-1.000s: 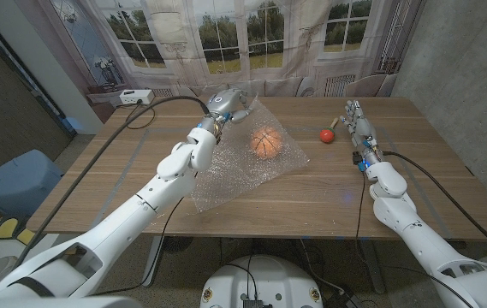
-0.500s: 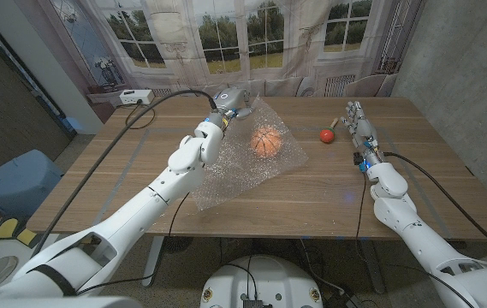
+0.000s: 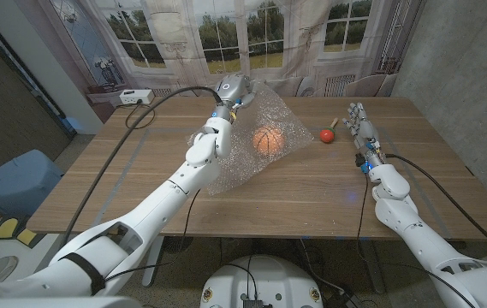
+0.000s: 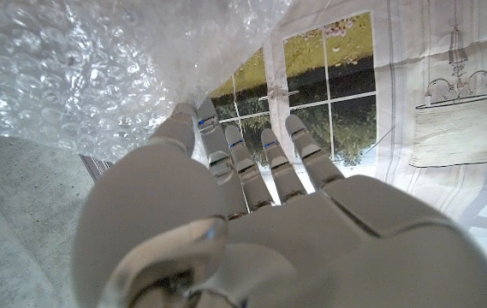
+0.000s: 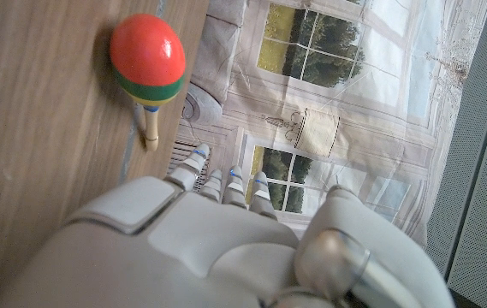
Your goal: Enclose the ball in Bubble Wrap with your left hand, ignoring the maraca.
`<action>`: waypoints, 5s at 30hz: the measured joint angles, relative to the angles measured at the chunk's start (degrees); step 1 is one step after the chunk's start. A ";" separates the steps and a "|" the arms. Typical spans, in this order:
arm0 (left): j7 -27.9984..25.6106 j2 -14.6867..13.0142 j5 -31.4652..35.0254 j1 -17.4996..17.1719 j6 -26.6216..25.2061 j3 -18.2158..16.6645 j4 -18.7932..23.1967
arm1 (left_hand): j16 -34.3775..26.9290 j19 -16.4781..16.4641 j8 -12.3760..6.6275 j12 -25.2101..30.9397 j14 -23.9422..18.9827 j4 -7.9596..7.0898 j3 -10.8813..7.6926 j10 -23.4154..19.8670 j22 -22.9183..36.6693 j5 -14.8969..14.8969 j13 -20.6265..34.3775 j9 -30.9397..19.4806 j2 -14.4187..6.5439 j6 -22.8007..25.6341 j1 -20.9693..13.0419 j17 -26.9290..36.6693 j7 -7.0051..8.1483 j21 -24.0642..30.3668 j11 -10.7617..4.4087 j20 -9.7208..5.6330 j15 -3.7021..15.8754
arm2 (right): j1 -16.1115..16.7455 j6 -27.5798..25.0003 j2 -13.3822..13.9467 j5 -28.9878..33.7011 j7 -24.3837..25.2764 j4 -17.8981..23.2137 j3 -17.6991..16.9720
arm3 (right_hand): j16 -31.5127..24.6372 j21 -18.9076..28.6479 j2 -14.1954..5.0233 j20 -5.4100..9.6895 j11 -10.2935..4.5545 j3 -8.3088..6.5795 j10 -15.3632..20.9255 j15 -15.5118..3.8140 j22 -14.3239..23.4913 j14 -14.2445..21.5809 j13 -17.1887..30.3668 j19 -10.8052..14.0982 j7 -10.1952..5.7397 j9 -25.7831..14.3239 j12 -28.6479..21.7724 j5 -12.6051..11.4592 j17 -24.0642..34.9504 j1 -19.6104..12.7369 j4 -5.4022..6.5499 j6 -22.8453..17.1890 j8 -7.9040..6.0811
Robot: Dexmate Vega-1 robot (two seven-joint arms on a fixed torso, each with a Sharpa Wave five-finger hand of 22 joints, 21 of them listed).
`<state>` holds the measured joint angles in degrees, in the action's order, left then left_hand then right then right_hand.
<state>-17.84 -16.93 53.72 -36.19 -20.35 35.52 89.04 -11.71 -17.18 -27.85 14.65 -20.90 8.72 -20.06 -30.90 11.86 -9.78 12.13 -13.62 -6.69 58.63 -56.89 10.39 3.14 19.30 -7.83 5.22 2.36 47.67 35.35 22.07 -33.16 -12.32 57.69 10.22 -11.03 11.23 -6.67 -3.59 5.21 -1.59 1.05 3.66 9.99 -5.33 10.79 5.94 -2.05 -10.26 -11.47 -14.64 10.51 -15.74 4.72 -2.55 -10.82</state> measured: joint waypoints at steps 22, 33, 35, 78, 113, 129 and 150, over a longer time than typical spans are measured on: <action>21.51 2.20 3.17 11.38 -3.55 7.63 -7.73 | 1.57 10.08 18.15 -3.88 14.56 -1.92 6.27 20.97 -0.15 -0.01 -0.16 2.71 3.04 -43.04 8.18 0.01 1.01 -3.63 6.64 4.12 -4.72 | -1.00 1.53 -0.25 -1.65 -1.97 -3.33 -0.83 | 0.00 0.00 -0.01 0.00 0.00 0.00 0.00 -0.31 0.00 0.31 0.00 0.00 0.00 0.00 0.00 0.00 0.00 -0.01 0.00 0.00 0.00; 28.67 0.33 0.05 13.03 -1.23 7.51 -6.12 | 1.06 10.31 18.15 -3.60 14.01 -4.62 9.45 22.79 0.01 -0.01 -0.05 2.97 3.97 -47.73 15.19 0.43 3.62 -3.63 8.46 4.89 -4.84 | -1.52 1.51 -0.08 -1.75 -2.15 -4.00 -0.90 | 0.00 0.00 -0.01 0.00 0.00 0.00 -0.01 -0.31 0.00 0.31 0.00 0.00 0.00 0.00 0.00 0.00 -0.01 -0.01 0.00 0.00 0.00; 30.36 -0.32 -0.73 12.99 -0.96 7.04 -4.83 | 1.06 10.74 18.15 -3.60 14.68 -6.14 10.96 24.23 0.26 -0.01 0.00 2.97 4.84 -50.05 18.81 0.64 3.67 -3.72 9.19 6.09 -5.88 | -1.74 1.48 -0.08 -1.75 -2.24 -4.22 -0.85 | 0.00 0.00 -0.01 0.00 0.00 0.00 -0.01 -0.31 0.00 0.31 0.00 0.00 0.00 0.00 0.00 0.00 -0.01 -0.01 0.00 0.00 0.00; 54.27 -13.95 5.52 5.12 -10.34 11.51 20.34 | 0.88 13.29 17.63 -2.89 24.20 -8.80 18.84 38.70 0.26 -3.40 0.53 2.81 10.74 -68.57 28.68 0.53 8.64 -5.12 10.71 6.99 -11.82 | 6.01 -0.49 1.70 -1.04 0.60 6.84 -0.93 | 0.00 0.00 -0.01 0.00 0.10 0.00 0.53 -0.30 0.00 0.30 0.00 0.00 0.00 0.00 0.00 0.00 -0.01 -0.01 0.00 0.00 0.00; 50.56 -6.81 2.15 10.96 -4.92 16.34 1.86 | -0.27 6.35 15.99 -0.78 17.77 -6.19 17.97 34.05 0.11 -5.86 0.37 2.81 12.12 -68.13 24.81 -0.01 8.16 -3.28 10.13 6.82 -9.33 | 6.46 0.10 1.63 -1.69 0.97 5.28 -2.01 | 0.00 0.00 -0.01 0.00 0.31 0.00 0.72 0.01 0.00 0.62 -0.01 0.00 0.00 0.00 0.00 0.00 -0.01 -0.01 0.00 0.00 0.00; 45.70 -5.19 3.49 11.68 -2.74 18.45 -2.64 | -3.31 -19.52 14.67 2.79 -8.34 -5.62 18.03 17.53 0.00 -2.66 -0.02 2.82 18.89 -57.22 18.05 -0.11 2.71 6.46 6.37 -2.67 0.29 | 5.38 0.38 1.16 -0.96 1.72 3.86 -1.81 | 0.00 0.00 -0.01 0.00 0.32 0.00 0.73 0.01 0.00 0.62 0.00 0.00 0.00 0.00 0.00 0.00 0.04 -0.01 0.00 0.00 0.00; 30.63 -6.05 8.42 7.98 -5.99 19.55 -2.04 | -14.42 -34.20 -2.50 19.73 -46.92 -10.56 13.09 -19.93 4.26 -0.51 9.51 -0.68 26.68 -15.01 10.34 8.37 -1.09 27.34 1.58 -12.29 11.03 | 4.65 0.48 0.99 -0.80 1.79 2.93 -1.62 | 0.00 0.00 -0.17 0.00 0.31 -0.24 0.72 0.01 0.00 0.61 0.00 0.00 0.00 0.00 0.00 -0.22 0.03 0.15 -0.24 0.00 0.00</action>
<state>12.80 -22.98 62.13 -28.21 -26.34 55.07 87.01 -26.13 -51.38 -30.34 34.38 -67.83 -1.84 -6.97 -50.83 16.12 -10.28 21.65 -14.30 19.99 43.62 -46.56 18.77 2.05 46.64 -6.25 -7.07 13.39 52.32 35.83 23.06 -33.96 -10.54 60.62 8.60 -11.03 11.23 -6.84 -3.58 5.52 -1.83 1.77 3.66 9.99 -4.72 10.78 5.94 -2.05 -10.26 -11.47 -14.86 10.54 -15.59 4.49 -2.55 -10.82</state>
